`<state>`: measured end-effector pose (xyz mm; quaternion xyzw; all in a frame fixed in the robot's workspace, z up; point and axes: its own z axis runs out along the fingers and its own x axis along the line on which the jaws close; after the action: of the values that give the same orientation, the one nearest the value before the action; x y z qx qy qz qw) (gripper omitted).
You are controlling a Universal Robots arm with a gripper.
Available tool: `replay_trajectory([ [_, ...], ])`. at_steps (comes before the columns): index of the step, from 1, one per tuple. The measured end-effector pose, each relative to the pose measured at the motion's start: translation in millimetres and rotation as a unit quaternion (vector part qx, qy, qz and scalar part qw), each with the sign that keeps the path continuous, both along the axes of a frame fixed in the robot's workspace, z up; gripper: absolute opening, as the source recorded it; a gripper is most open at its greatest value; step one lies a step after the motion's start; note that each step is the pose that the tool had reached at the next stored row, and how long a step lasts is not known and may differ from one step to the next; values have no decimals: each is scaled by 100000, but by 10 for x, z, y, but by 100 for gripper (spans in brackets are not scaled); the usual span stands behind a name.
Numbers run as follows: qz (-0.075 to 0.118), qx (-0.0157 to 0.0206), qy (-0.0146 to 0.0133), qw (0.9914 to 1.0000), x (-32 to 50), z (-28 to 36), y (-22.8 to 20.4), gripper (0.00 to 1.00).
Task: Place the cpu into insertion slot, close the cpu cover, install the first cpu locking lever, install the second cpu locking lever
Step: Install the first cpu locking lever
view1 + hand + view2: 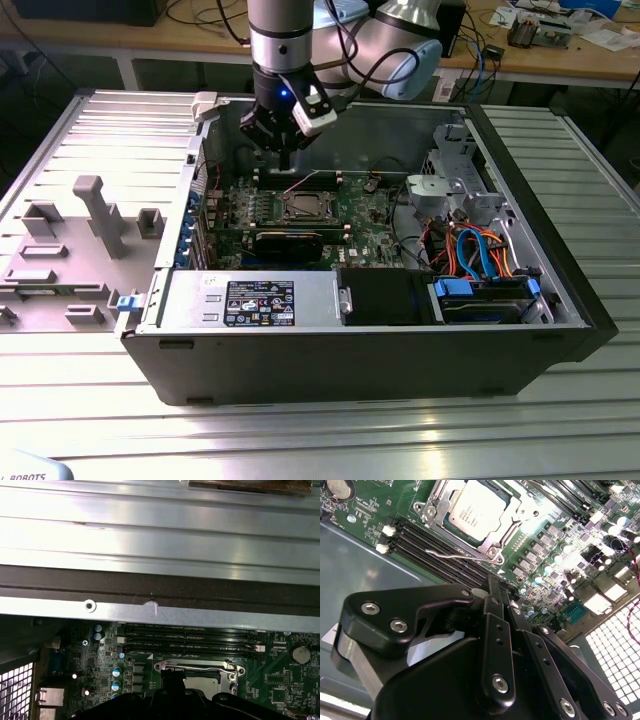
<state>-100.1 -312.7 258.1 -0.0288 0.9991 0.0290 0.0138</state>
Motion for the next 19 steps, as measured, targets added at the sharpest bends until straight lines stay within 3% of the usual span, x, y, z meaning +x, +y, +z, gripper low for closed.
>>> replay_trajectory([
  [6,-246,35,-7,100000,2,-23,0,11],
  [8,-651,255,-1,99998,166,-132,-1,11],
  [10,-673,389,5,99997,195,-204,-1,11],
  [19,-664,402,0,99997,215,-223,-1,11],
])
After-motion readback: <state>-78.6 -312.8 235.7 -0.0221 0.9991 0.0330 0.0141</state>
